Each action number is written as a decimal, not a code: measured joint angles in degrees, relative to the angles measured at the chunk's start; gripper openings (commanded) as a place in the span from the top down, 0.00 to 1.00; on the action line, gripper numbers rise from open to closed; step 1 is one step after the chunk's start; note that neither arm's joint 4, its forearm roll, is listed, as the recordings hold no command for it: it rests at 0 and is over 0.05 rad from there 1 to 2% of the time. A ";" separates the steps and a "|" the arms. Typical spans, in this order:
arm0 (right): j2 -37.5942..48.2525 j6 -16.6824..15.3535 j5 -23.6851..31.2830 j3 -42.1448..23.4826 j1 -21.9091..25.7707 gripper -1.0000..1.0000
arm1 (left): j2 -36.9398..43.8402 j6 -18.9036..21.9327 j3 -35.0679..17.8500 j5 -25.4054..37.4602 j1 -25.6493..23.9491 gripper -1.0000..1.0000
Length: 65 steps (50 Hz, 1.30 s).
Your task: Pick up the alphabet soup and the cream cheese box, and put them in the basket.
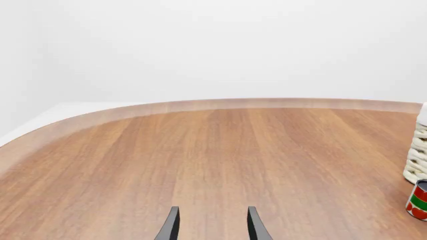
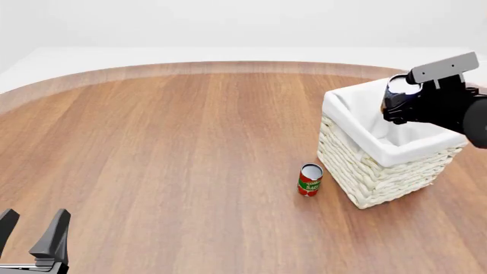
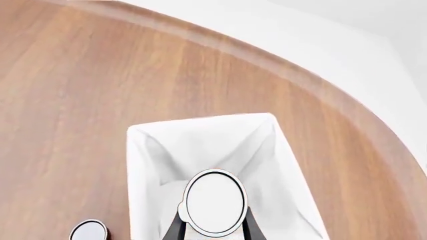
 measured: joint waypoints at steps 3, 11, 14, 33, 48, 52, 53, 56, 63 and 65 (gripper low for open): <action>0.99 -0.25 -0.06 -0.31 -0.26 1.00 | 0.00 0.00 0.00 0.00 0.00 0.00; 3.63 -0.92 0.00 -1.62 -0.90 1.00 | 0.00 0.00 0.00 0.00 0.00 0.00; 4.77 -1.18 0.00 -2.30 -1.25 1.00 | 0.00 0.00 0.00 0.00 0.00 0.00; 12.10 -3.24 0.16 -6.55 -3.15 1.00 | 0.00 0.00 0.00 0.00 0.00 0.00; 15.93 -3.79 -0.47 -7.91 -3.27 1.00 | 0.00 0.00 0.00 0.00 0.00 0.00; 16.60 -3.84 -0.64 -8.01 -3.17 1.00 | 0.00 0.00 0.00 0.00 0.00 0.00; 16.75 -3.84 -0.67 -8.05 -3.14 1.00 | 0.00 0.00 0.00 0.00 0.00 0.00; 17.27 -3.84 -0.79 -8.17 -3.06 1.00 | 0.00 0.00 0.00 0.00 0.00 0.00; 18.39 -3.88 -1.08 -8.18 -2.83 1.00 | 0.00 0.00 0.00 0.00 0.00 0.00; 18.63 -3.88 -1.14 -8.15 -2.82 1.00 | 0.00 0.00 0.00 0.00 0.00 0.00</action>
